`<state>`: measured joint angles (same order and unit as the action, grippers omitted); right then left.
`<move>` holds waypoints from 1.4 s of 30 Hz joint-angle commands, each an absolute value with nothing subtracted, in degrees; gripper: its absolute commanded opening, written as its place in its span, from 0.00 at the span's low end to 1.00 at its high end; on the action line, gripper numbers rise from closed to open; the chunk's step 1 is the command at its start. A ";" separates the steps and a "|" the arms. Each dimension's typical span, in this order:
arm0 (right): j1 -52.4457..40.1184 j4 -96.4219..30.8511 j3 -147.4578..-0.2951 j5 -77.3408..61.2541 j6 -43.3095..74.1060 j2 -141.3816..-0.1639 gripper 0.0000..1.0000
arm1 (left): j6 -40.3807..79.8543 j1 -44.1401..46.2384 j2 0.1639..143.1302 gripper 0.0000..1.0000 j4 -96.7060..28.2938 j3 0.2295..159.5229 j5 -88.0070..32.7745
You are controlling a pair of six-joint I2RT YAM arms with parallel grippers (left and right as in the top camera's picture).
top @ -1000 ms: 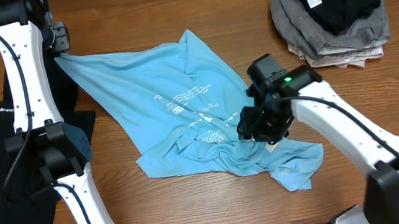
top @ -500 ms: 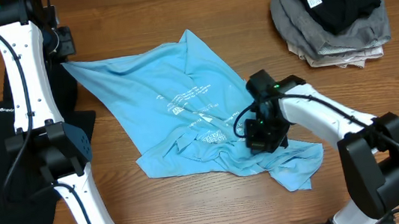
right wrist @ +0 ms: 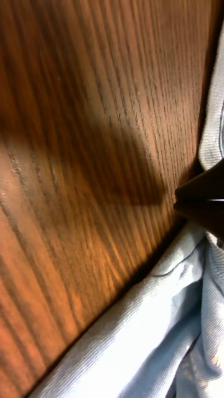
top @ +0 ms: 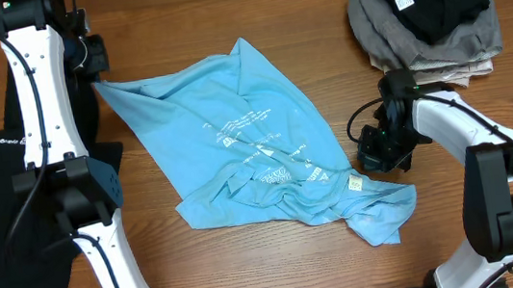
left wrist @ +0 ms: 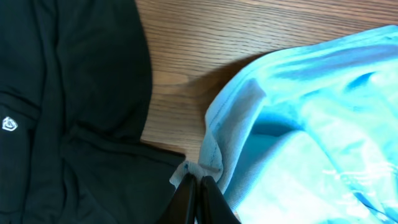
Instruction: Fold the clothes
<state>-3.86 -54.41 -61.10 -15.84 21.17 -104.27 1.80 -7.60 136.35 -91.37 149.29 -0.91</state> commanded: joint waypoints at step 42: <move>4.51 -58.13 -86.32 -20.49 11.35 -103.88 0.50 | 2.81 -3.64 135.00 0.04 -90.61 150.47 -7.11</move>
<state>6.90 -52.73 -79.18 -17.32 15.11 -104.57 1.83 -4.51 136.35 -91.31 149.29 -6.04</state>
